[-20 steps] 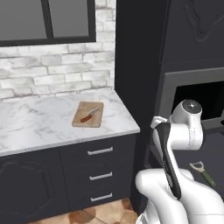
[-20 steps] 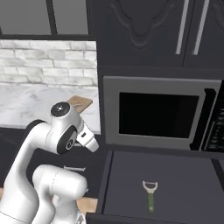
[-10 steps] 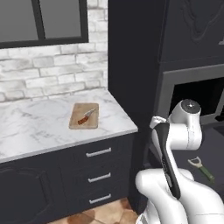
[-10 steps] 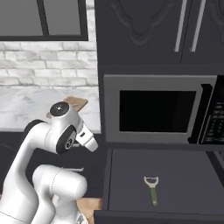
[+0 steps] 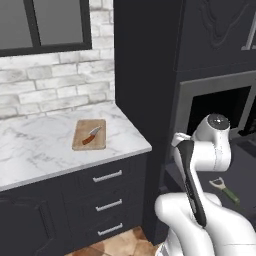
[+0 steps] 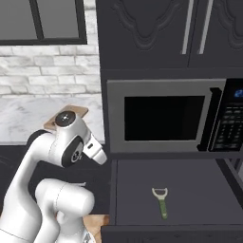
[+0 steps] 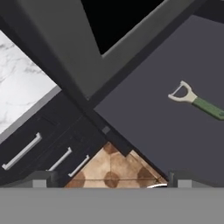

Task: Open the drawer on the right and place the cutting tools on the cutting board.

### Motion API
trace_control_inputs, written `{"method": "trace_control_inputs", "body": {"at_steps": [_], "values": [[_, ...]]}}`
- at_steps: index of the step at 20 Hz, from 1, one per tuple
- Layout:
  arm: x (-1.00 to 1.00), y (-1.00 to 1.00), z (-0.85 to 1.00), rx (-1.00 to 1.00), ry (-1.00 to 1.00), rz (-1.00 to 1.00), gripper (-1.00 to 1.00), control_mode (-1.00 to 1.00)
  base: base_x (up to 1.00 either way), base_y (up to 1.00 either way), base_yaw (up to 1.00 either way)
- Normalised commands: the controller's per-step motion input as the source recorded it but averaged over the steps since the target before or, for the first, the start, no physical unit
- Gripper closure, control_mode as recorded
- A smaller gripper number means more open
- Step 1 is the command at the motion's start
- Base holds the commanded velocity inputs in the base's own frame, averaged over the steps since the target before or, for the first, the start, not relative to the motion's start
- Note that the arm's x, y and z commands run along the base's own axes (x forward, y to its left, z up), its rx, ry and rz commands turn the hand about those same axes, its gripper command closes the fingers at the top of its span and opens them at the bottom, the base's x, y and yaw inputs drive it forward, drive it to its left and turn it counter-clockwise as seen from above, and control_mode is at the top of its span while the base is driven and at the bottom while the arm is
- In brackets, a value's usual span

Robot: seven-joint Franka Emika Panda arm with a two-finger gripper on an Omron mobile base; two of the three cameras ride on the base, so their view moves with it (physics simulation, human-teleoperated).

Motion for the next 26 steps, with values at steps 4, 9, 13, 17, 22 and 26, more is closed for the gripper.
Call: {"method": "trace_control_inputs", "body": {"at_steps": [4, 9, 13, 17, 22, 26], "values": [[0.00, -0.66, 0.00, 0.01, 0.00, 0.09, -1.00, -1.00, 0.00, 0.00, 0.00], [0.00, -0.99, -0.07, 0.04, 0.00, 0.11, -1.00, -1.00, 0.00, 0.00, 0.00], [0.00, -1.00, -0.14, 0.05, 0.01, 0.10, -1.00, -1.00, 0.00, 0.00, 0.00], [0.00, -0.92, -0.36, 0.00, 0.09, 0.14, -1.00, -1.00, 0.00, 0.00, 0.00], [0.00, -0.28, -0.42, -0.12, 0.08, 0.21, -1.00, -1.00, 0.00, 0.00, 0.00], [0.01, 0.00, -0.45, -0.25, 0.25, 0.15, -1.00, -1.00, 0.00, 0.00, 0.00]]}}
